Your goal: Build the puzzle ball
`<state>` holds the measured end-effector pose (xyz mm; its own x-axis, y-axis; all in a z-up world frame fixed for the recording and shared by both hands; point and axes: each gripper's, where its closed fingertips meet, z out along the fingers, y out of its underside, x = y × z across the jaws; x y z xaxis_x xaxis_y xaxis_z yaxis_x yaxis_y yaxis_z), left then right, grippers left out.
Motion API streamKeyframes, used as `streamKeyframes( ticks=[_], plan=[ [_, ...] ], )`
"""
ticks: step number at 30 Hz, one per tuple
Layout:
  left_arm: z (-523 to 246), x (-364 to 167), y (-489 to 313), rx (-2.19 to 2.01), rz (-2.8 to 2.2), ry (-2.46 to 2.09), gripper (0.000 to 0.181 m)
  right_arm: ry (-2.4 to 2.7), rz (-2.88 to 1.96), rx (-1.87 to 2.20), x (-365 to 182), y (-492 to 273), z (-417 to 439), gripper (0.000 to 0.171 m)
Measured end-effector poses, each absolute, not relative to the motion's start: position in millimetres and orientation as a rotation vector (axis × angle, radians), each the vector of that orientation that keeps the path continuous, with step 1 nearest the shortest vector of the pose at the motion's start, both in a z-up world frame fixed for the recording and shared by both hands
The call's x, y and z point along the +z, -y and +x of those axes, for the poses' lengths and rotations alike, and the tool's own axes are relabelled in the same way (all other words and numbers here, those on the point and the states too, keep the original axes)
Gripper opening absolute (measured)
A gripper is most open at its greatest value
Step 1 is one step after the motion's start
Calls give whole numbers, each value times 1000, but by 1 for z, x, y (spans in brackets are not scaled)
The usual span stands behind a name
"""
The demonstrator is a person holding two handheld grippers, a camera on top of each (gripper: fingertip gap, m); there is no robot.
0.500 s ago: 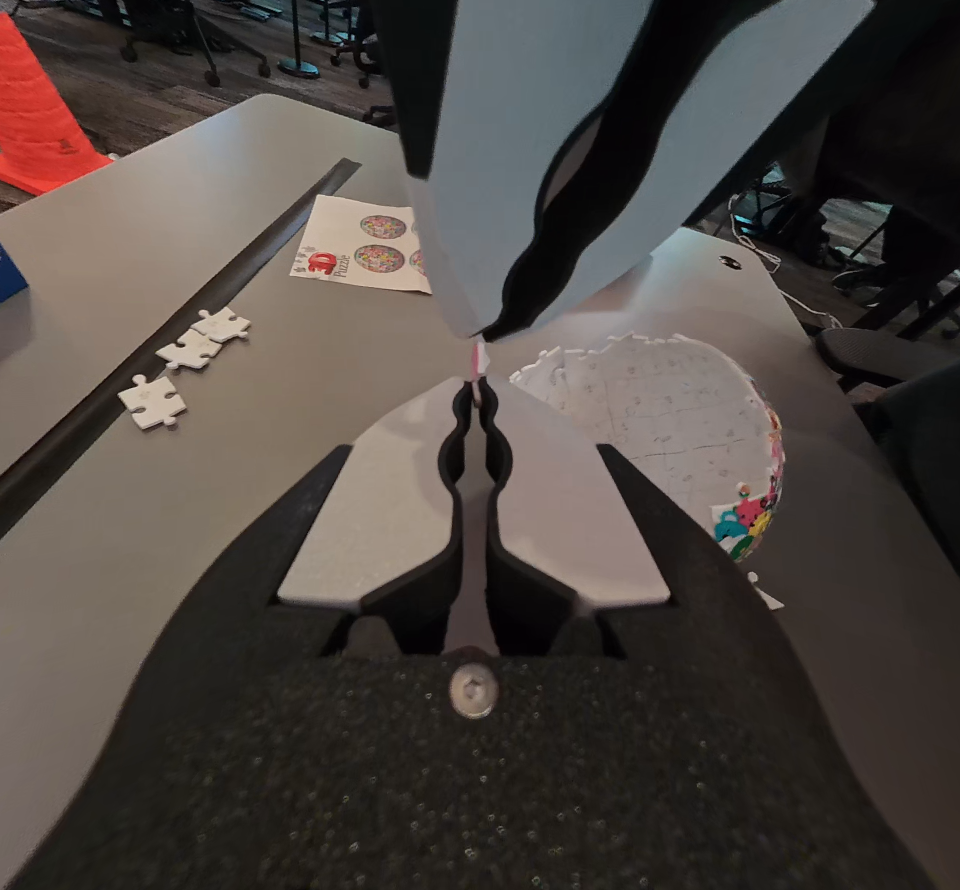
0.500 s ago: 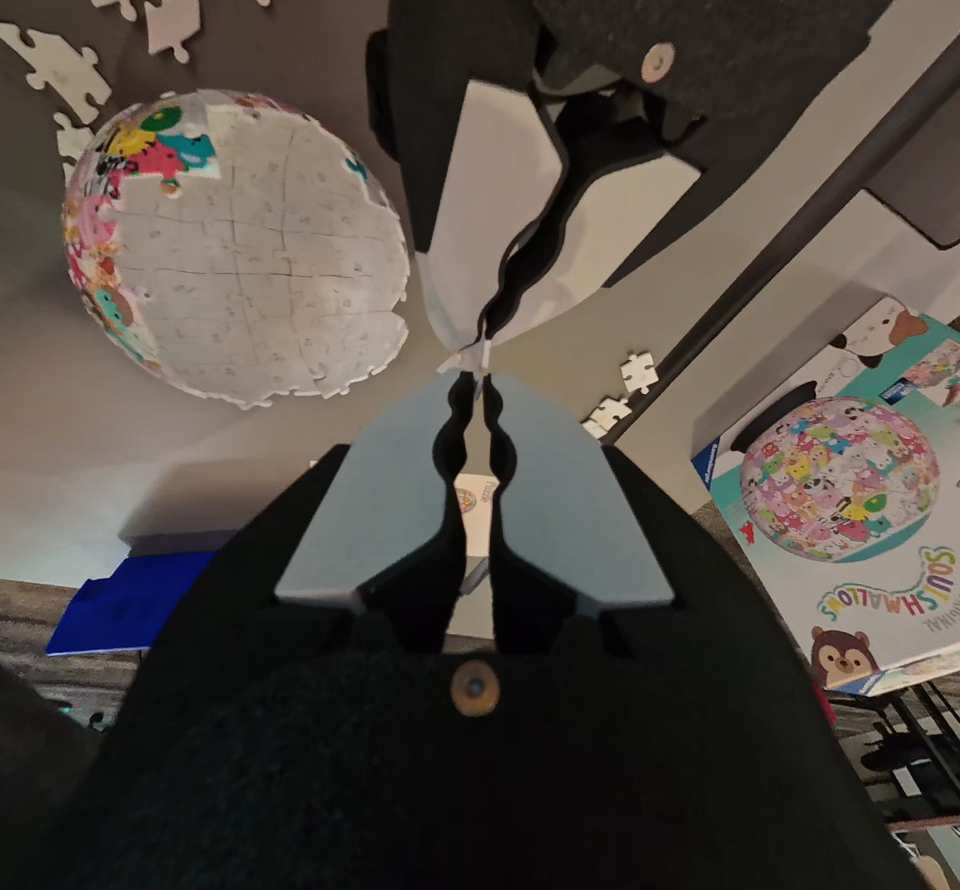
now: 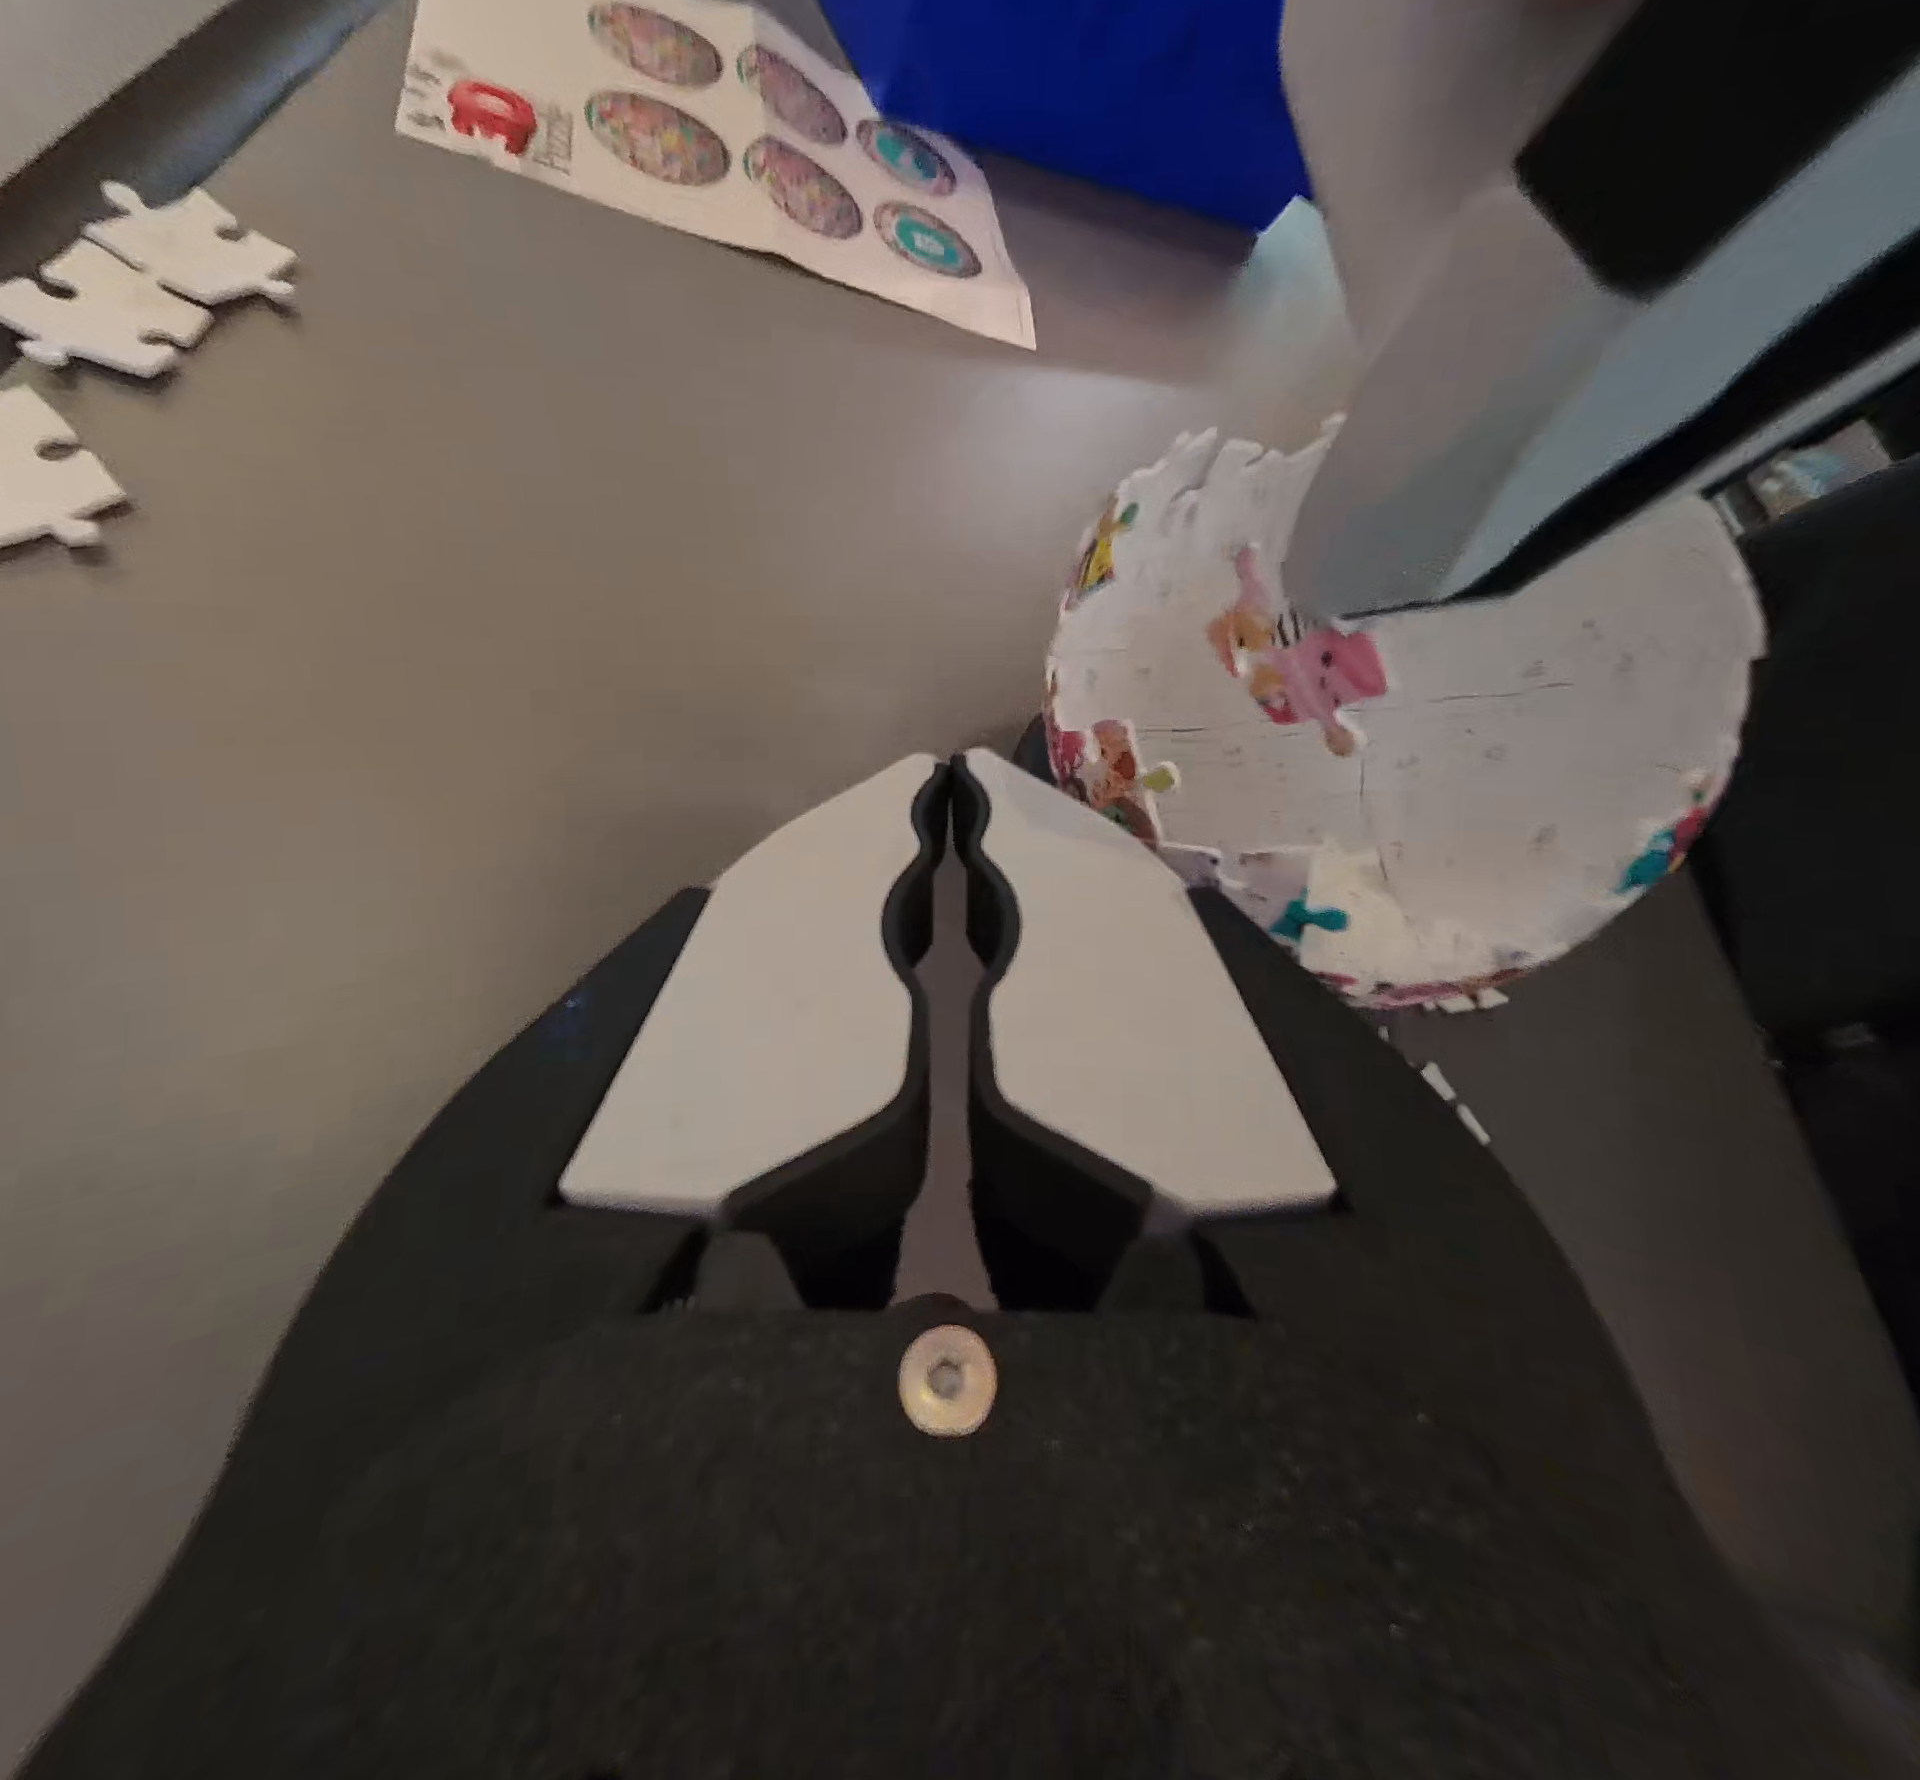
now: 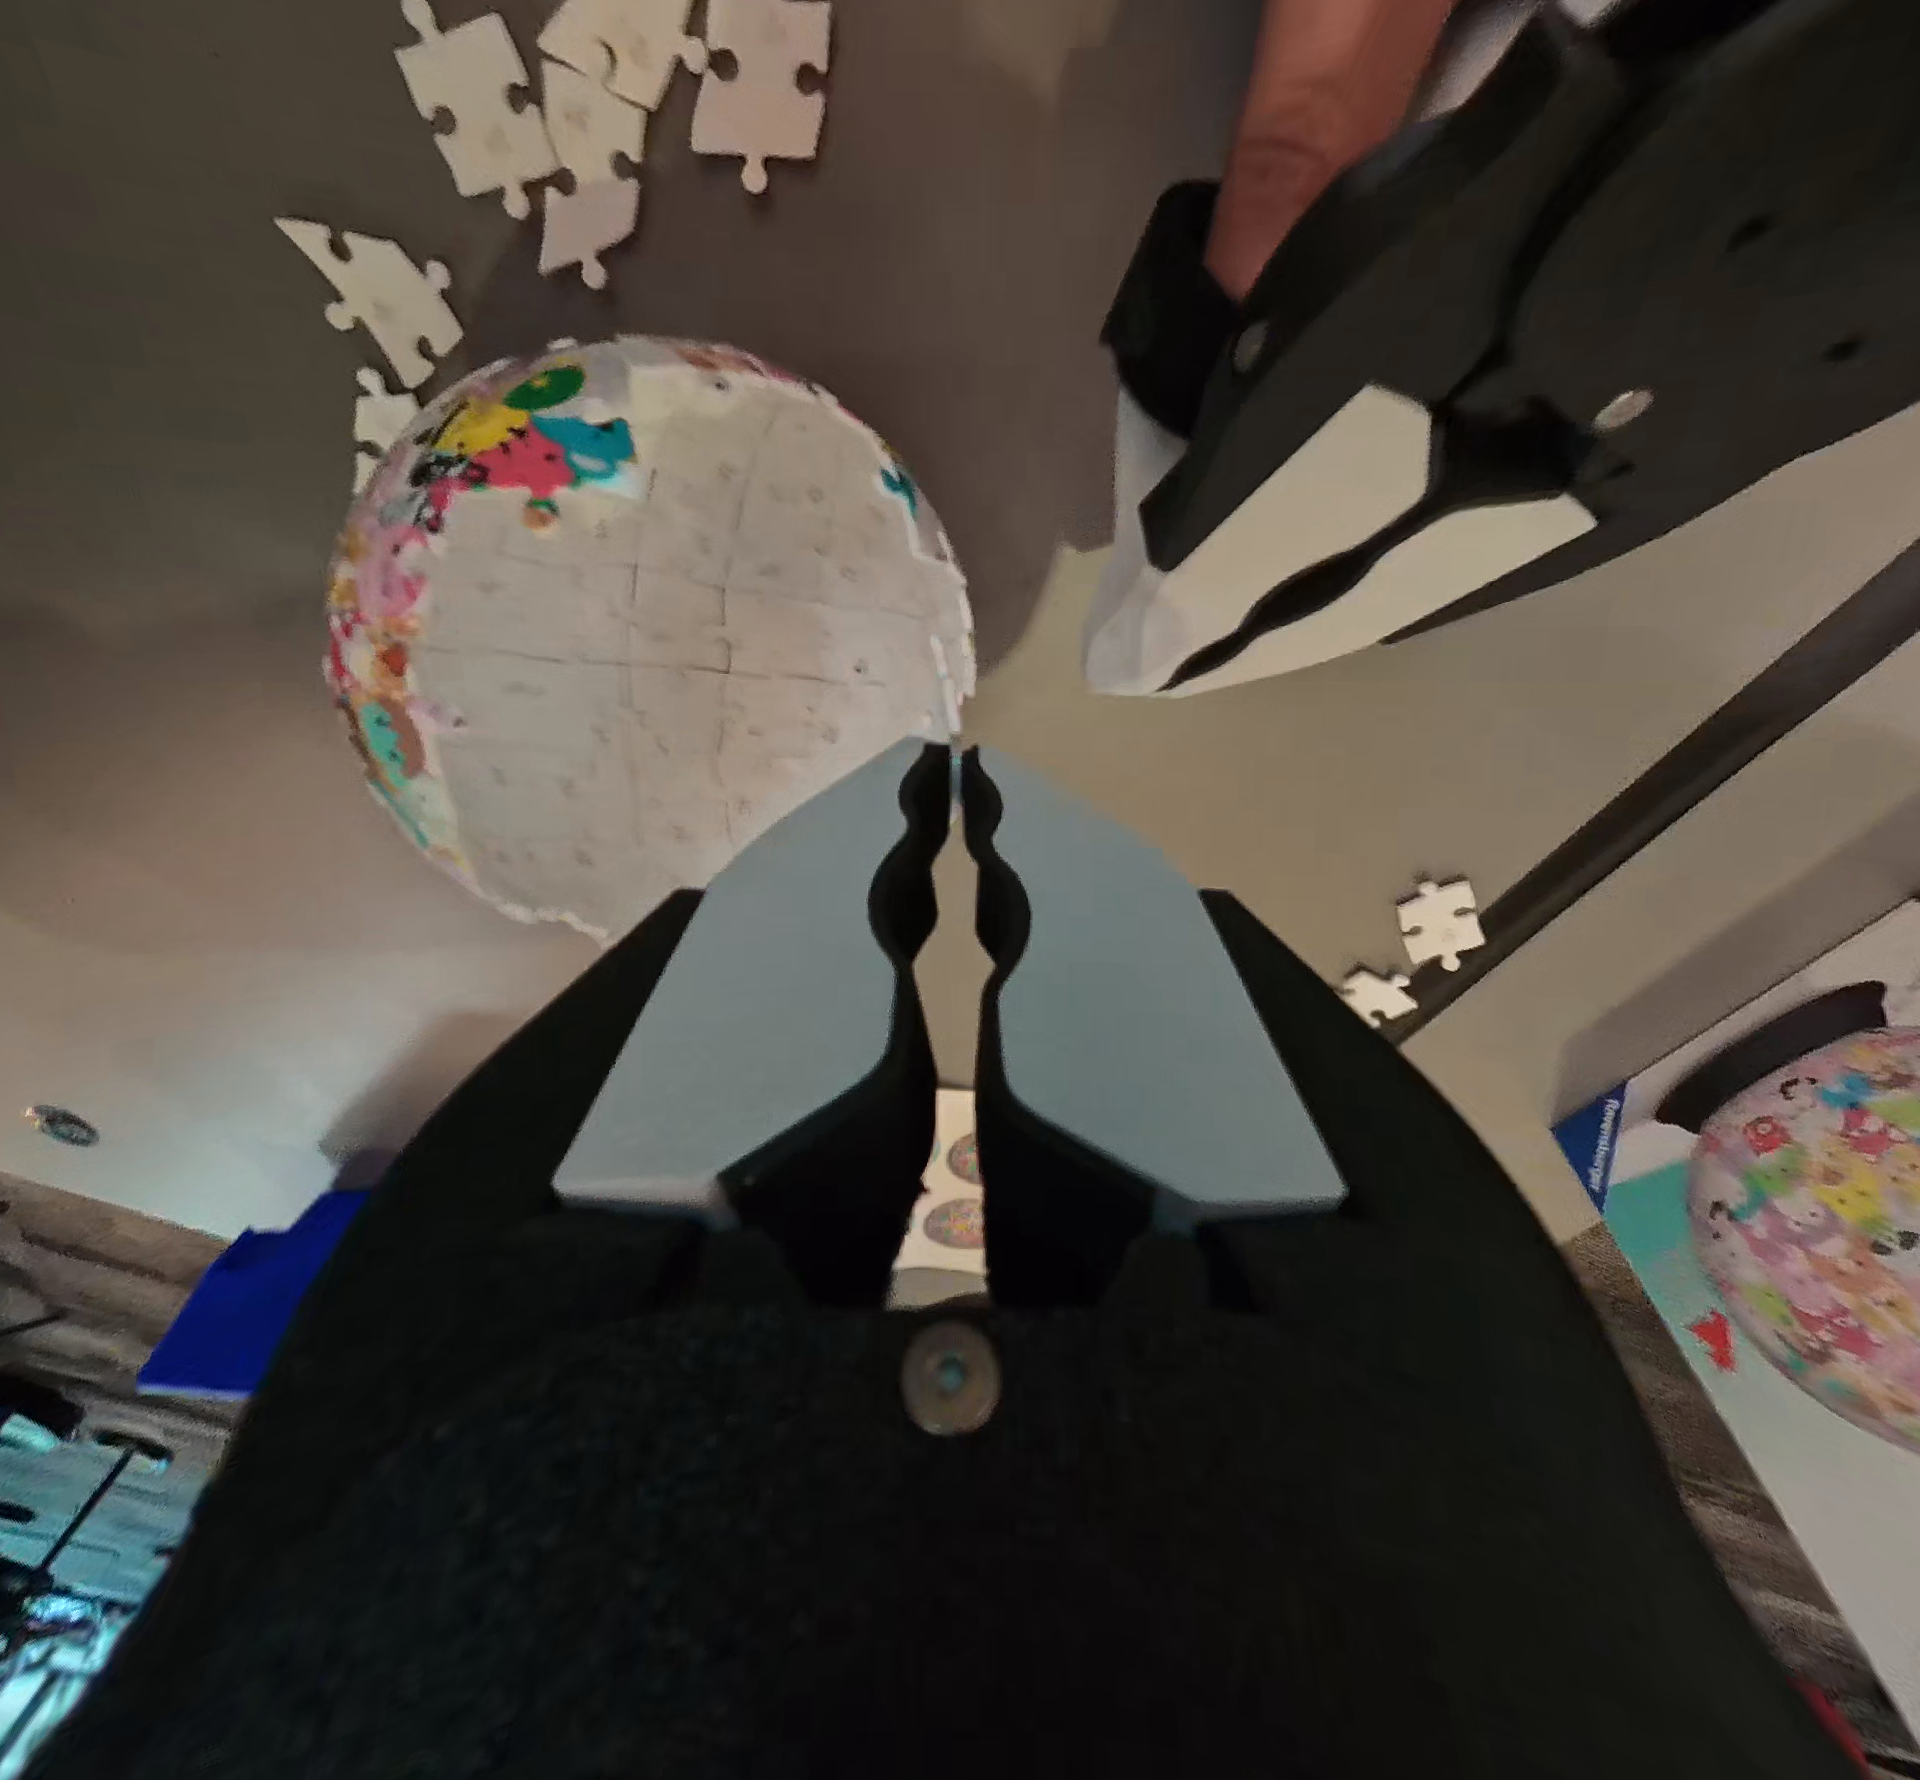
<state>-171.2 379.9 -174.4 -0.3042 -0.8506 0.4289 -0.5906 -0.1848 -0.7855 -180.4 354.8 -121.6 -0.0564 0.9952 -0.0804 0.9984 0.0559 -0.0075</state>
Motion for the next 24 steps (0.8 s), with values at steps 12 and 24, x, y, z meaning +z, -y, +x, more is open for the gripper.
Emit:
streamKeyframes(
  ticks=[12, 24],
  plan=[
    [-151, -196, -362, -1471, -1718, -1945, 0, -2242, 2067, 176, -151, -354, -165, 2],
    [-151, -187, -360, -1542, -1699, -1891, 0, -2144, 2211, 323, -158, -358, -156, 2]
  ],
)
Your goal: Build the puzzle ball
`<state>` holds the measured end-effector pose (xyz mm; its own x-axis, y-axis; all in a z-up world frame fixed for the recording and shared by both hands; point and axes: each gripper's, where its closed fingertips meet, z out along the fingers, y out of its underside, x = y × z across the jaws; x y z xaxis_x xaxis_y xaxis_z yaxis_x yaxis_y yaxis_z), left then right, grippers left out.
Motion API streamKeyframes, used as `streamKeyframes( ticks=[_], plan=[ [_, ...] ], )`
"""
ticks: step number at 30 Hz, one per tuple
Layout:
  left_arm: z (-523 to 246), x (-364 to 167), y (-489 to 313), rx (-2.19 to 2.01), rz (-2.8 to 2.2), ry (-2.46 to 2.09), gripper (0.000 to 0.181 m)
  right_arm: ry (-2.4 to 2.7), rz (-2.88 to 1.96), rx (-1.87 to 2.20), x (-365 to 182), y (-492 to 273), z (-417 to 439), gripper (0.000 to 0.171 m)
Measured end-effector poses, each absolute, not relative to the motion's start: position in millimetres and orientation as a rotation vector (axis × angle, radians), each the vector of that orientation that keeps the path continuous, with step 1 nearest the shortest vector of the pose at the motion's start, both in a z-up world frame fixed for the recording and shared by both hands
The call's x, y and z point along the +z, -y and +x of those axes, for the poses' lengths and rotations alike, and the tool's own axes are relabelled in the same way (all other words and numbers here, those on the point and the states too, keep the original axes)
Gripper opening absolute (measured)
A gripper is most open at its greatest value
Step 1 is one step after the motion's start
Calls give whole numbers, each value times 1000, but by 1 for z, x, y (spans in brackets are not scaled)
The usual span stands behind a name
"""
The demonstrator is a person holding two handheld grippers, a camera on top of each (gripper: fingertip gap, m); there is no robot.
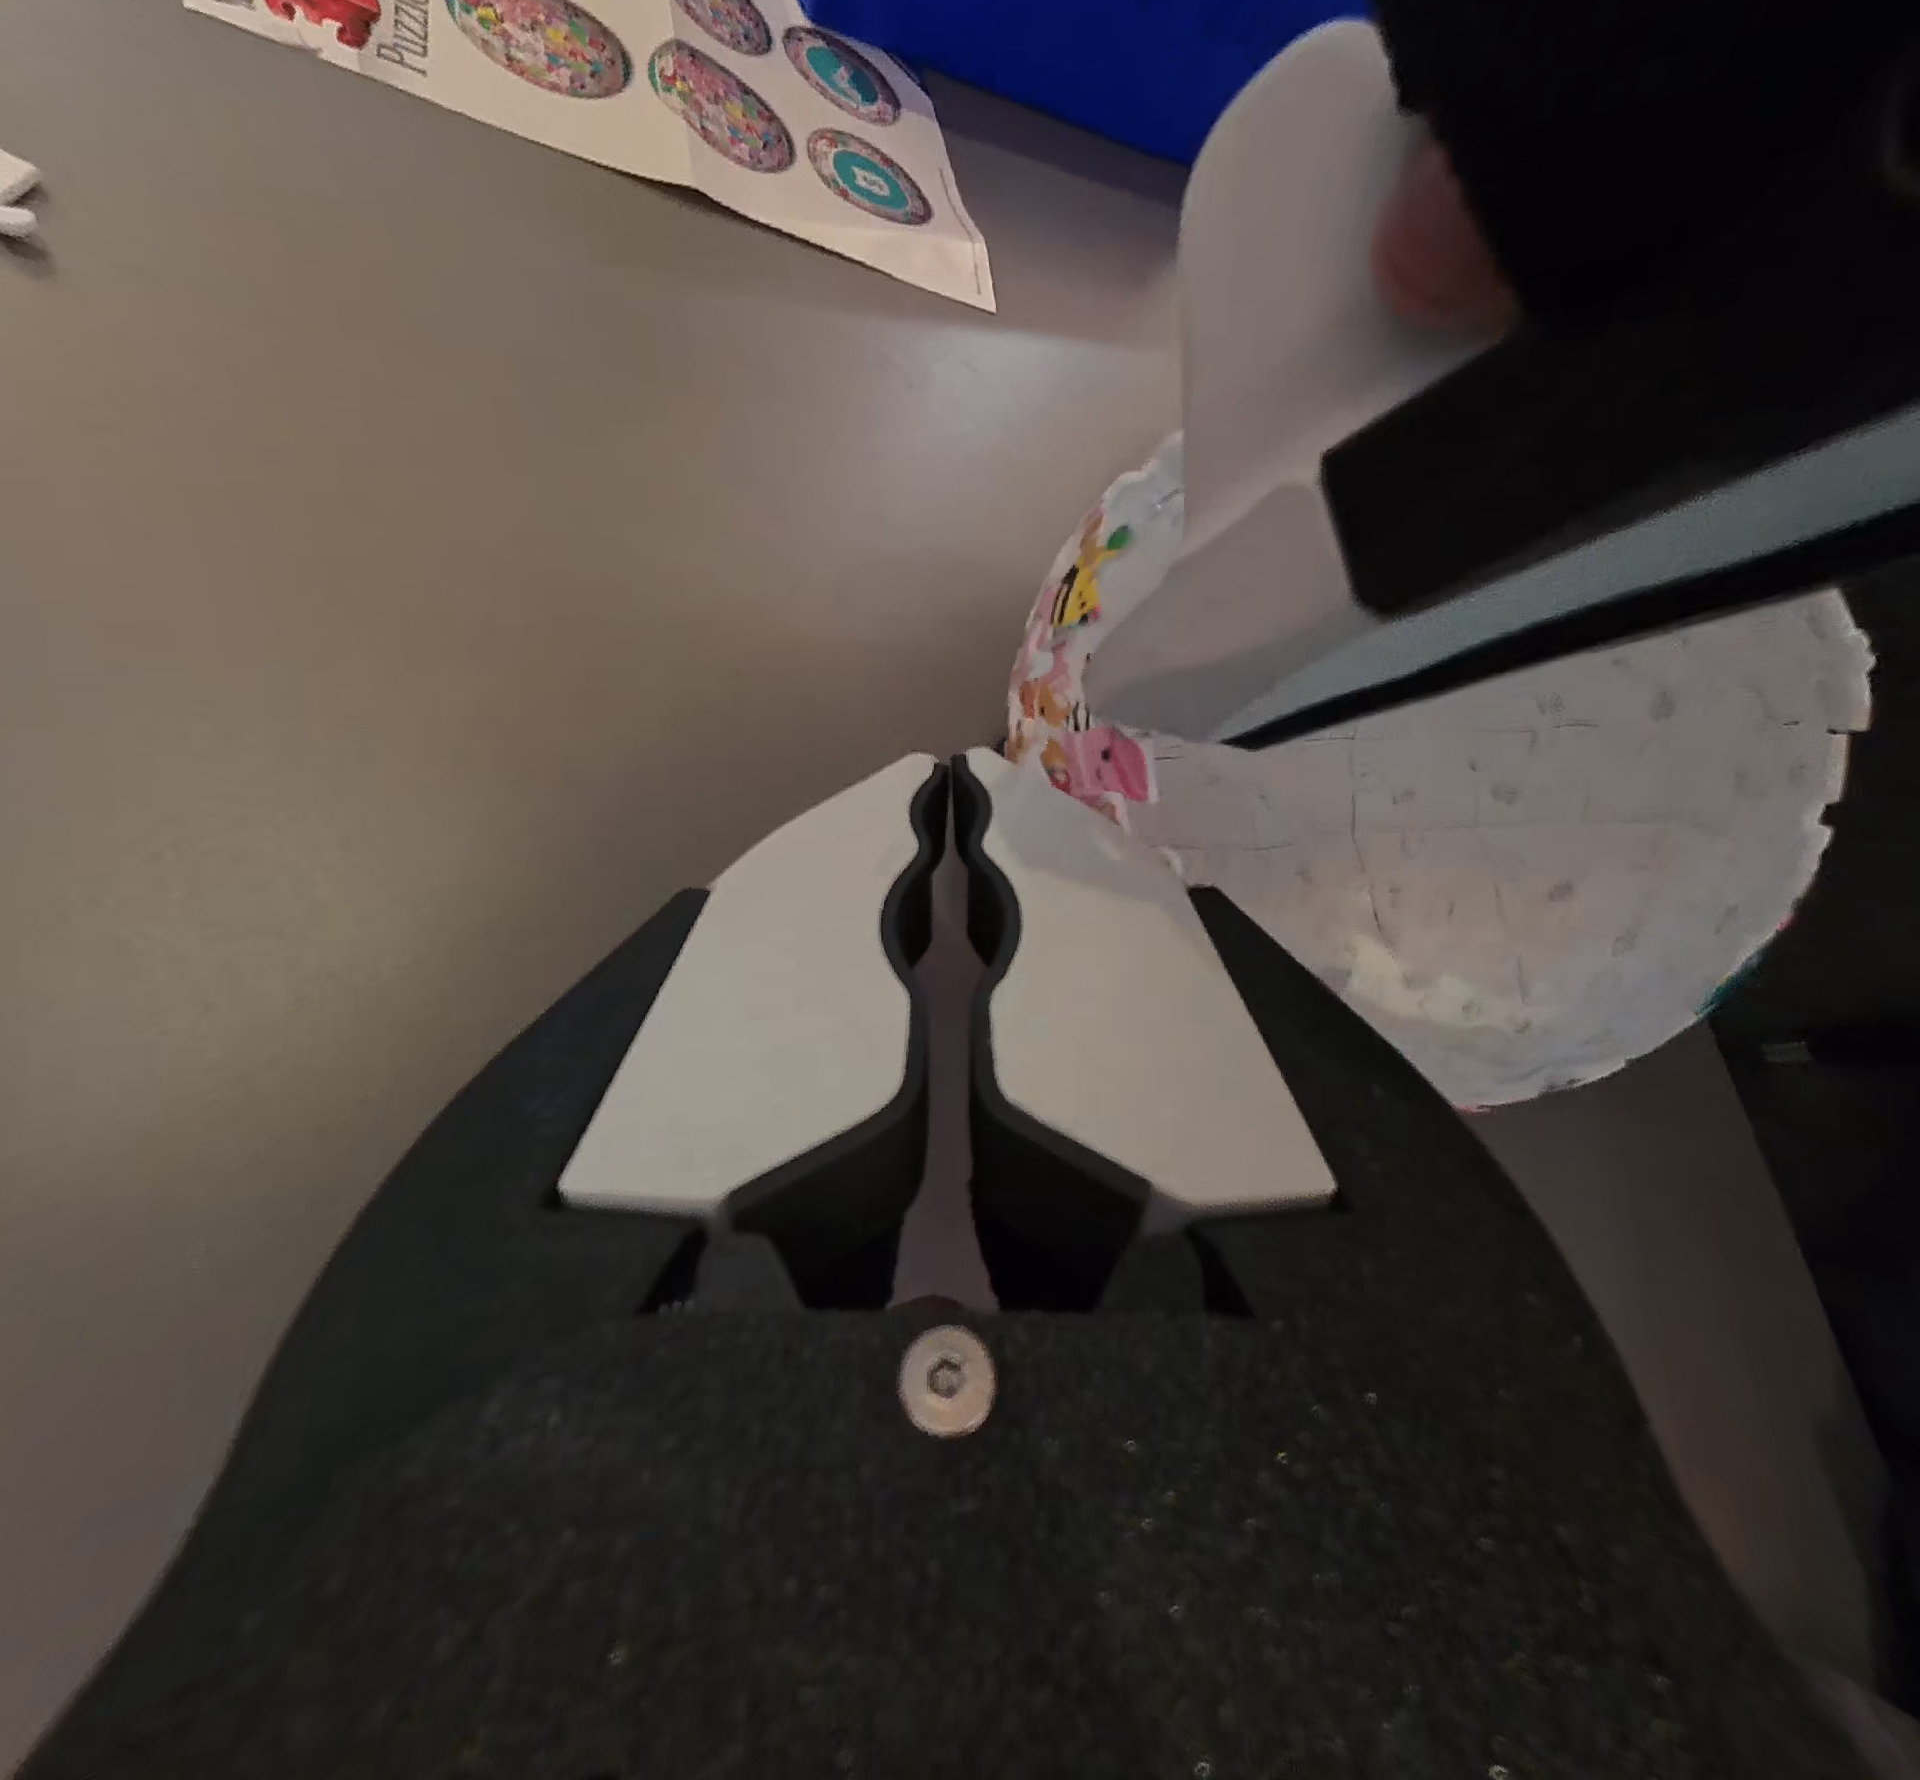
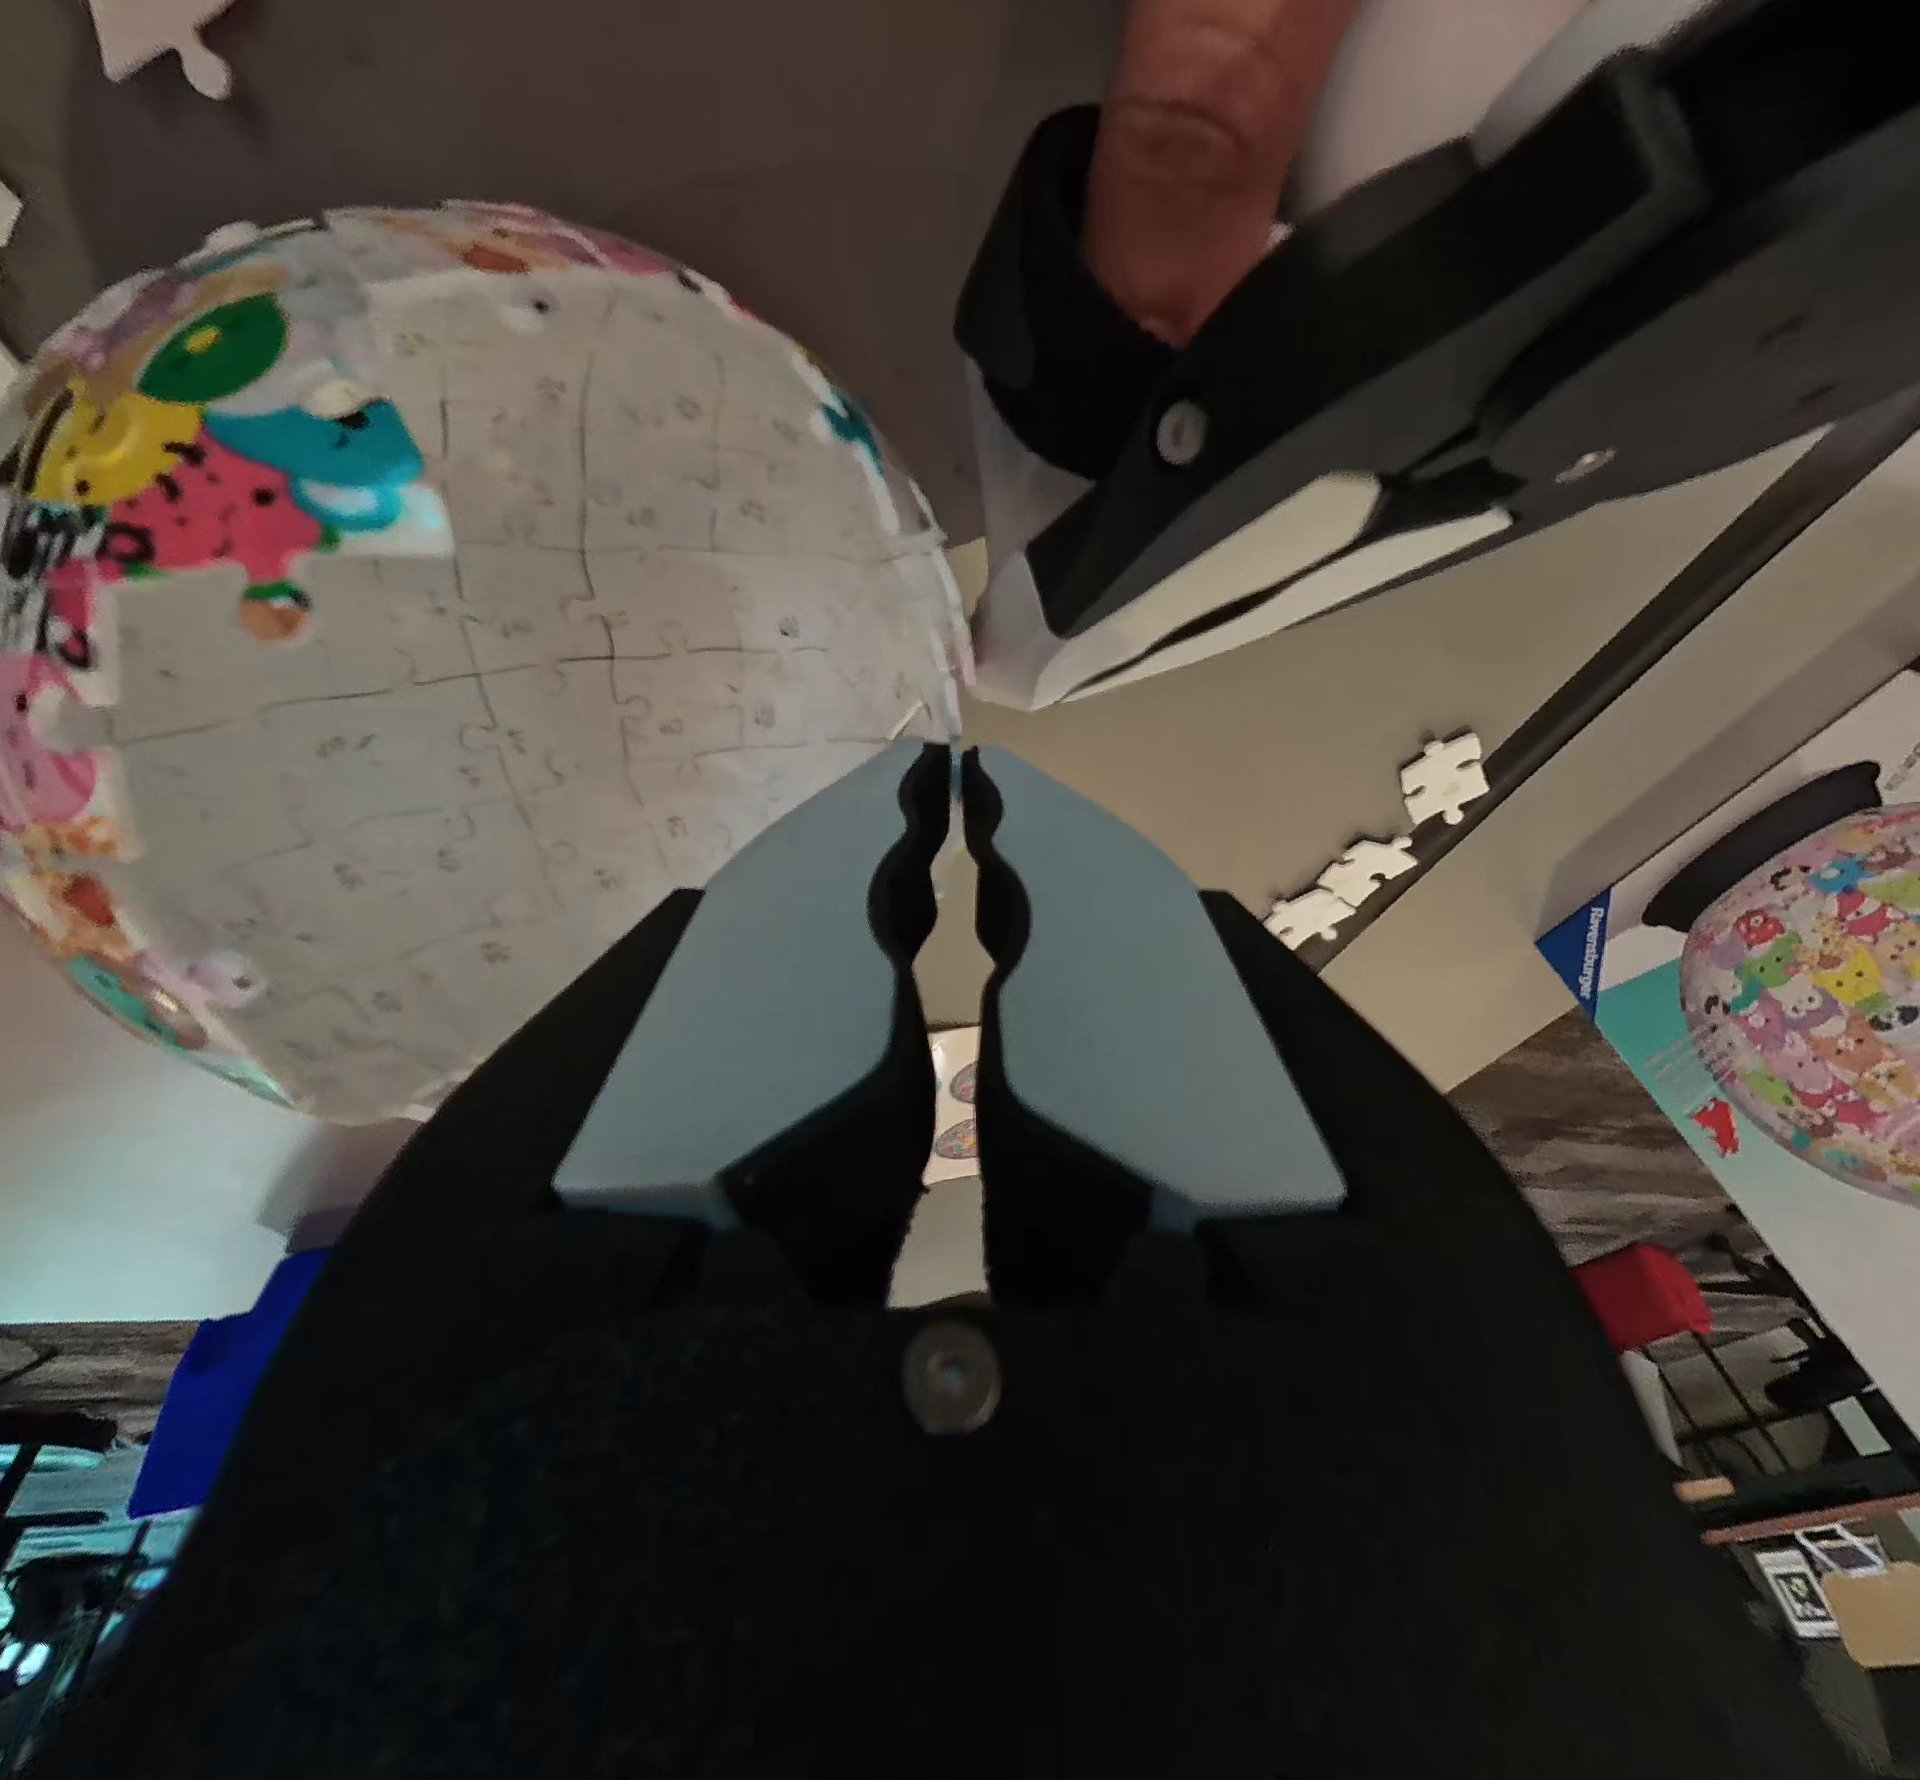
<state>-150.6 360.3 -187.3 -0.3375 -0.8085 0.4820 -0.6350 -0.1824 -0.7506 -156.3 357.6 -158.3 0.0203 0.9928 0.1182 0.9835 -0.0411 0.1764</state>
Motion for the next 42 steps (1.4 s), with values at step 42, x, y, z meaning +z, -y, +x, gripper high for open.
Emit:
streamKeyframes(
  ticks=[42],
  plan=[
    [-147, -190, -366, -1559, -1750, -1864, 0, -1954, 2437, 330, -161, -364, -139, 3]
  ],
)
